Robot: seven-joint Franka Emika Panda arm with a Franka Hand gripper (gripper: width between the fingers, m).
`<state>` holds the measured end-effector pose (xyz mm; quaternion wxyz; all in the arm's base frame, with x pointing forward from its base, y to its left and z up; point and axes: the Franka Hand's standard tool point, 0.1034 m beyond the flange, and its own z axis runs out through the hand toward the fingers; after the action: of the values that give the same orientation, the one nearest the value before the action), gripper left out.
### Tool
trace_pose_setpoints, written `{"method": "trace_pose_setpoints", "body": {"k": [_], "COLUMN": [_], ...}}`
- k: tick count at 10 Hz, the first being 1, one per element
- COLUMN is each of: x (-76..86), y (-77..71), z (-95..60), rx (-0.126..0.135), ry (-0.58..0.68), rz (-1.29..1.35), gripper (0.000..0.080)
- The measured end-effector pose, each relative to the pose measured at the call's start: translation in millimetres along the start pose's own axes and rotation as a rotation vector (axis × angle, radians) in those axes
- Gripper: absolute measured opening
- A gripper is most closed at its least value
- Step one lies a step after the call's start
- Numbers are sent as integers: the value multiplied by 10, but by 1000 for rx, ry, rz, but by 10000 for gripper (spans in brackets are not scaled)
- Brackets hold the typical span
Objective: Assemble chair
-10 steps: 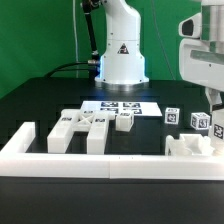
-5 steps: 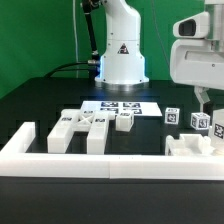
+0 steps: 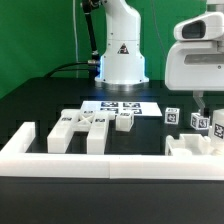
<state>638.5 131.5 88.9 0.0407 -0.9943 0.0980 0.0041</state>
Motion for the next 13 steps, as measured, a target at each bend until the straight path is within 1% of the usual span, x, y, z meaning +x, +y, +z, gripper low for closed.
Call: {"method": "trace_pose_setpoints", "body": {"k": [2, 6, 7, 8, 10, 11, 13], "x": [9, 15, 18, 18, 19, 19, 19], "y": [22, 37, 47, 48, 49, 50, 51], "z": [-2, -3, -2, -2, -2, -1, 0], "rx": [0, -5, -5, -5, -4, -4, -3], "ry": [0, 1, 1, 0, 1, 1, 1], "rz": [-178, -441, -441, -439, -406, -403, -245], "gripper": [649, 649, 649, 560, 285, 285, 288]}}
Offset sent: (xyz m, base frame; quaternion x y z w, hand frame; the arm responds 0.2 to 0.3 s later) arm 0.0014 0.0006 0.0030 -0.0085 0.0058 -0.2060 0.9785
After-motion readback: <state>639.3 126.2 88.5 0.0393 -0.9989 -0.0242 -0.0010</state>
